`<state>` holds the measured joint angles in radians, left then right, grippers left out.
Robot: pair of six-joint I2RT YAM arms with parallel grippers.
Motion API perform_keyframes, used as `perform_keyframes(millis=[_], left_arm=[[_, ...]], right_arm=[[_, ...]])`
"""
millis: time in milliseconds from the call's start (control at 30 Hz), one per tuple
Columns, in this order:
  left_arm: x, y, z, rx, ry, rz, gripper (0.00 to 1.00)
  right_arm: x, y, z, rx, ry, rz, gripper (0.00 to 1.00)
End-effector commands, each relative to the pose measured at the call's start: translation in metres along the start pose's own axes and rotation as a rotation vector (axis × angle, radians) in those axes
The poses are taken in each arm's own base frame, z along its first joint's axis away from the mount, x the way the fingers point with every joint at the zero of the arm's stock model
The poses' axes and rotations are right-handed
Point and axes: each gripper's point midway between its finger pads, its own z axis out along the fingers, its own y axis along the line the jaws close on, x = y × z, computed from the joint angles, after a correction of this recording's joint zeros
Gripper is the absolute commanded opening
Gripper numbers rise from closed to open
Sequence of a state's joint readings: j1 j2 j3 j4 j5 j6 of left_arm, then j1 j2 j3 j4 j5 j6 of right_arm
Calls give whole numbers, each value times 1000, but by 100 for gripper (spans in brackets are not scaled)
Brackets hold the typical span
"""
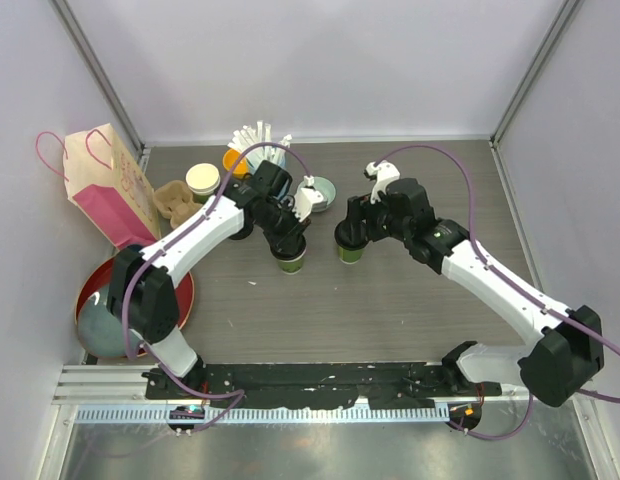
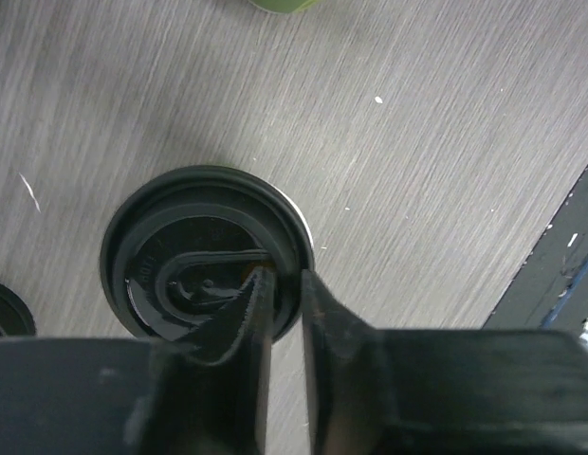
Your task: Pack the takeout coffee
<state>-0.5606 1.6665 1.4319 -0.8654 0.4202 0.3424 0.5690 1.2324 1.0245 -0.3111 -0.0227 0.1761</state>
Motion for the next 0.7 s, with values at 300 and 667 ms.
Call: perform_keyframes(millis=[300,667], left_arm=[[-39,-6,-55,-51,-150,16,44],[-35,59,-88,-164,-365,-290,45]], right_arm=[[-48,56,18,-73,-96,109,59],[-19,98,48,-135,-2,364,58]])
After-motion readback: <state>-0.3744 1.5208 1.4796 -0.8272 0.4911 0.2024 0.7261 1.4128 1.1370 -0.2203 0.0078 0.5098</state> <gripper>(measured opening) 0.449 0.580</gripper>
